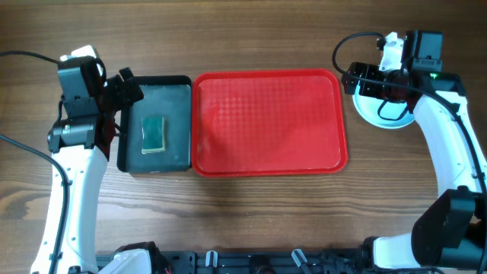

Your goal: Clean dirty plates on tray and stack at the side

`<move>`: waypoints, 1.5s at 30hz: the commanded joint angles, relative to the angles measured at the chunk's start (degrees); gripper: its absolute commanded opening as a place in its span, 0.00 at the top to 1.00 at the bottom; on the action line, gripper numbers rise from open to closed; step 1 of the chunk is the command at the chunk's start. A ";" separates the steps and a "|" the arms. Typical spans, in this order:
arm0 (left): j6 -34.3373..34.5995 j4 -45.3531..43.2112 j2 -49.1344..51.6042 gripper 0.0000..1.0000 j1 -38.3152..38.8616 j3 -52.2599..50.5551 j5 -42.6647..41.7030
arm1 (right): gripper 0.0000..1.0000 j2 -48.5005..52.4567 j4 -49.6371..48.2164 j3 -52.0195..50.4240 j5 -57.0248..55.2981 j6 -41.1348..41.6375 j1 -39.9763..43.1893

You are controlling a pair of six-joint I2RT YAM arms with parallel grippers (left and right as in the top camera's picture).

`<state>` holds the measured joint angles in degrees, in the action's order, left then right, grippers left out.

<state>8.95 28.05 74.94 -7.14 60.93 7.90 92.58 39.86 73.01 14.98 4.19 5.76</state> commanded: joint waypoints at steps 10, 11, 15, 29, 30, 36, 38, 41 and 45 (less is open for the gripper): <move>0.70 -0.13 0.07 0.00 -0.07 0.37 0.72 | 0.00 -1.03 0.02 0.74 0.13 -1.14 -0.35; 0.70 -0.13 0.07 0.00 -0.07 0.37 0.72 | 0.00 -1.73 0.02 0.74 0.13 -1.14 -0.35; 0.70 -0.13 0.07 0.00 -0.07 0.37 0.72 | 0.00 -6.69 0.04 0.74 0.13 -1.11 -0.35; 0.70 -0.13 0.07 0.00 -0.07 0.37 0.72 | 0.00 -31.89 0.11 -5.70 0.13 -1.14 -0.35; 0.70 -0.13 0.07 0.00 -0.07 0.37 0.72 | 0.00 -34.03 0.09 -7.61 0.13 -1.11 -0.35; 0.70 -0.13 0.07 0.00 -0.07 0.37 0.72 | 0.00 -51.82 -8.13 -28.94 -4.11 -1.79 -0.35; 0.70 -0.13 0.07 0.00 -0.07 0.37 0.72 | 0.00 -56.85 -14.38 -36.00 -2.95 -1.49 -0.35; 0.70 -0.15 0.07 0.00 -0.07 0.37 0.72 | 0.00 -68.13 -32.74 -51.89 1.77 -0.98 -0.37; 0.70 -0.13 0.07 0.00 -0.07 0.37 0.72 | 0.00 -78.44 -49.99 -63.54 1.36 -1.22 -4.37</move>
<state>9.13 28.10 74.96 -7.14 60.93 7.92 19.44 -4.16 14.00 15.51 3.14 4.08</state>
